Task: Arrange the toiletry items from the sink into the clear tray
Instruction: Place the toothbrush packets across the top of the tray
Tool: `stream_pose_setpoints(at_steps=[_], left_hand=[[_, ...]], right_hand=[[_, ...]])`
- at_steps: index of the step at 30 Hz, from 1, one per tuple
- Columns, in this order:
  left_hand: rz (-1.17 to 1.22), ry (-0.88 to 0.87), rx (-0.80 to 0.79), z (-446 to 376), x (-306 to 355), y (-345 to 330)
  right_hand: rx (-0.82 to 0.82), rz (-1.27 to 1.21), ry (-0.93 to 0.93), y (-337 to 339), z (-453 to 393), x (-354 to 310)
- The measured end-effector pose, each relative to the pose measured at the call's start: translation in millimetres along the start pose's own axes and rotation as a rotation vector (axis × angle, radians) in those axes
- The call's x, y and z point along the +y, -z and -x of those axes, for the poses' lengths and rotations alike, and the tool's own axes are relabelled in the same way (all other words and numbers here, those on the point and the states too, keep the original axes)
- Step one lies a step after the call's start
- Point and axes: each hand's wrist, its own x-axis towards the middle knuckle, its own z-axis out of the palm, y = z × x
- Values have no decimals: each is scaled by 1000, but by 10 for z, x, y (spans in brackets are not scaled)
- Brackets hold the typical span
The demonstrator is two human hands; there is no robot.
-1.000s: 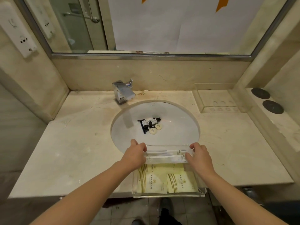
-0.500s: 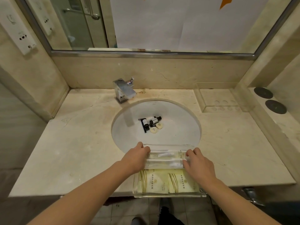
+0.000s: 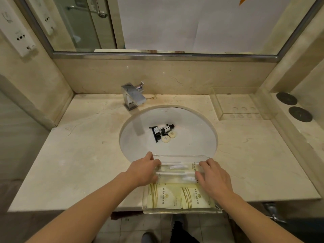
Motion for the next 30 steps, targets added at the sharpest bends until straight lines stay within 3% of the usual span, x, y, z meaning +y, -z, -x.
stream_pose_setpoints(at_steps=[12, 26, 30], left_hand=[[122, 42, 44, -61, -46, -18], [159, 42, 45, -96, -64, -70], [222, 46, 104, -117, -108, -68]], right_hand=[[89, -32, 12, -108, -90, 11], [19, 43, 61, -131, -180, 29], [88, -44, 22, -65, -164, 3]])
